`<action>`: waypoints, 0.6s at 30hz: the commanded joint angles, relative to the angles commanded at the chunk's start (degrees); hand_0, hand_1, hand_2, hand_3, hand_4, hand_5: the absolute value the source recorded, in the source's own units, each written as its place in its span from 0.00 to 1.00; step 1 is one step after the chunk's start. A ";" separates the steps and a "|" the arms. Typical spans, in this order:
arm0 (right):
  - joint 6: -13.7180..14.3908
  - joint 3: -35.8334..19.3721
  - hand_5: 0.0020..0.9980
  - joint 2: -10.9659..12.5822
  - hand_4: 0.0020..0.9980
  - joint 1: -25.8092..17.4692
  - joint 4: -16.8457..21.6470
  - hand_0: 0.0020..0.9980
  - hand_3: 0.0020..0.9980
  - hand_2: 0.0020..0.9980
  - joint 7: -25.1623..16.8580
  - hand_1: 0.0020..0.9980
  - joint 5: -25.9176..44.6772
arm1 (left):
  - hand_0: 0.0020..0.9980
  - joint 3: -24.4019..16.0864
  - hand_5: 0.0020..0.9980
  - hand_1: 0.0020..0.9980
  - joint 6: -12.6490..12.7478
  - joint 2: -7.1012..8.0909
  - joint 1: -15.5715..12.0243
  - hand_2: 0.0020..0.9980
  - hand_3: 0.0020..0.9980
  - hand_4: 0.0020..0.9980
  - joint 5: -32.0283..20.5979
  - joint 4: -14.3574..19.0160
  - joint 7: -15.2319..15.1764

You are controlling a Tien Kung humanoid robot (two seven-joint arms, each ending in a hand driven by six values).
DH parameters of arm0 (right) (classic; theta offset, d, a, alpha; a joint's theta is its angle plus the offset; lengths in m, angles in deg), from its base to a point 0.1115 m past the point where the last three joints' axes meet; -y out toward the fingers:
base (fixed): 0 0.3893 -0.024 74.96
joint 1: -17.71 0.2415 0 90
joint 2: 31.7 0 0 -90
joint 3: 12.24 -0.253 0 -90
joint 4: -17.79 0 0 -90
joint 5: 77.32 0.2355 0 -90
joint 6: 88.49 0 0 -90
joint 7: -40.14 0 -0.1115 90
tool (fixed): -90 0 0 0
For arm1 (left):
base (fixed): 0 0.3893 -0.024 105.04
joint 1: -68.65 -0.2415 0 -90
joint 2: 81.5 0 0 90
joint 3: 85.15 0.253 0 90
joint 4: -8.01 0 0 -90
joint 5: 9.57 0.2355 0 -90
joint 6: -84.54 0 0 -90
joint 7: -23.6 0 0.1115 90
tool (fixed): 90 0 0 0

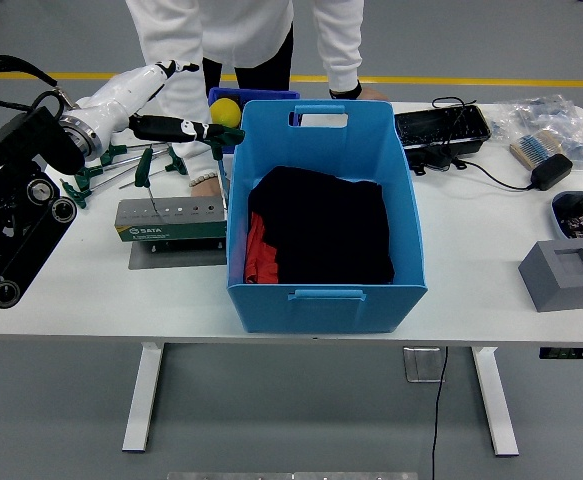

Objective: Lift tool from toolbox,place it in box,lift tool from toolbox,place it in box

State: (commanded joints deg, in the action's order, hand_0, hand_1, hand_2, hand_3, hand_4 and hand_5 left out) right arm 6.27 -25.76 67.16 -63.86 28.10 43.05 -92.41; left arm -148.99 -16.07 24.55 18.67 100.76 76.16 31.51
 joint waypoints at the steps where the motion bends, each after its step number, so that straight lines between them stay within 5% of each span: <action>1: -0.06 -0.44 0.69 0.03 0.83 0.00 0.00 0.70 0.58 0.75 0.11 0.68 -0.56 | 0.92 0.76 0.68 0.98 -0.16 -0.37 0.49 1.00 0.96 1.00 0.01 -0.67 0.10; 5: -0.22 -1.72 0.69 0.16 0.83 0.00 0.00 0.70 0.58 0.75 0.45 0.68 -2.20 | 0.92 3.63 0.68 0.98 -0.66 -1.65 2.16 1.00 0.96 1.00 0.34 -3.26 0.51; 6: -0.25 -2.01 0.69 0.20 0.83 0.01 0.00 0.70 0.58 0.75 0.52 0.68 -2.57 | 0.82 4.34 0.68 0.85 -0.79 -1.89 2.58 0.88 0.89 1.00 0.54 -3.96 0.61; 11: -0.40 -3.06 0.69 0.39 0.83 0.11 0.00 0.70 0.58 0.75 0.77 0.68 -3.84 | 0.82 7.37 0.68 0.85 -0.97 -2.59 4.34 0.88 0.89 1.00 1.51 -7.26 0.55; 12: -0.41 -3.17 0.69 0.39 0.83 0.12 0.00 0.70 0.58 0.74 0.80 0.68 -3.97 | 0.72 7.89 0.68 0.71 -0.79 -2.66 4.64 0.71 0.79 1.00 1.89 -7.82 0.41; 17: -0.47 -3.51 0.69 0.46 0.83 0.16 0.00 0.70 0.58 0.74 0.86 0.68 -4.39 | 0.72 10.16 0.68 0.71 0.23 -2.69 6.10 0.71 0.79 1.00 4.59 -10.45 -0.12; 18: -0.48 -3.69 0.68 0.47 0.83 0.16 0.00 0.70 0.58 0.74 0.90 0.68 -4.58 | 0.56 10.54 0.69 0.57 0.47 -2.63 6.39 0.57 0.68 1.00 4.95 -10.89 -0.15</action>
State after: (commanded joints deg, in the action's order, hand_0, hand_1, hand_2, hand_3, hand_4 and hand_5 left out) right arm 5.79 -29.44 67.63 -63.70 28.10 43.94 -96.99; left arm -138.45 -15.60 21.92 25.06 105.71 65.27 31.35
